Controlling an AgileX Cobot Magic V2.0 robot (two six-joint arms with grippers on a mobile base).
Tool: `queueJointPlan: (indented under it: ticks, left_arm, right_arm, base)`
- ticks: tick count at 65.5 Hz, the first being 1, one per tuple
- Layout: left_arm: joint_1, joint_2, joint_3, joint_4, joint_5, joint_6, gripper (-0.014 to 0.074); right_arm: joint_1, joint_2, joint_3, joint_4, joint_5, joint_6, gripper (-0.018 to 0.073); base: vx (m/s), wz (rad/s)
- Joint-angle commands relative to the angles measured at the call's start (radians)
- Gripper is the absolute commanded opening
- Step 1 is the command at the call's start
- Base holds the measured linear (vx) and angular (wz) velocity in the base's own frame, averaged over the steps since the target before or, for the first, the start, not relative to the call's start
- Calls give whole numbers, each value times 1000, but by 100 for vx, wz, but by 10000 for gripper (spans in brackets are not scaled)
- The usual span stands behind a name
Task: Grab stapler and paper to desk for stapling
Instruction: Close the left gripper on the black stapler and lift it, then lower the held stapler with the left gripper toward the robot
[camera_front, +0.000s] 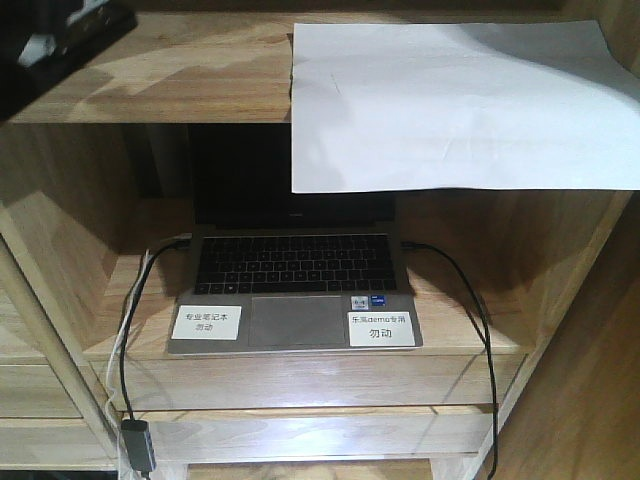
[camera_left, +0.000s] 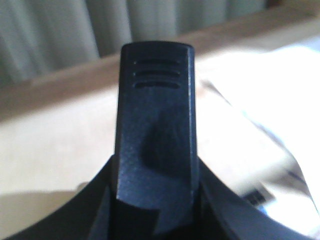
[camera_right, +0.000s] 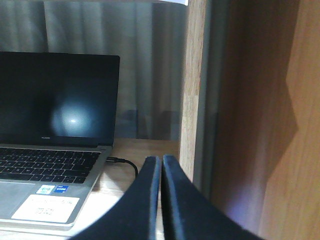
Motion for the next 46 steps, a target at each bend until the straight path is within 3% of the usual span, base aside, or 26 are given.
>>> queueJointPlan:
  ticks: [1, 12, 36, 46]
  left_arm:
    - [-5, -113, 60, -15, -166, 11, -7]
    - [-5, -263, 217, -23, -216, 14, -7]
    - [-5, -551, 545, -32, -206, 23, -7]
    - [-5, -651, 677, -87, -204, 39, -7]
  right_arm:
    - [-6, -14, 3, -2, -73, -12, -9]
    - [-6, -14, 3, -2, -73, -12, -9]
    - [-6, -14, 3, -2, -73, -12, -9]
    - [-6, -14, 3, -2, -73, -12, -9]
  base:
    - [0, 0]
    - [0, 0]
    - [0, 0]
    - [0, 0]
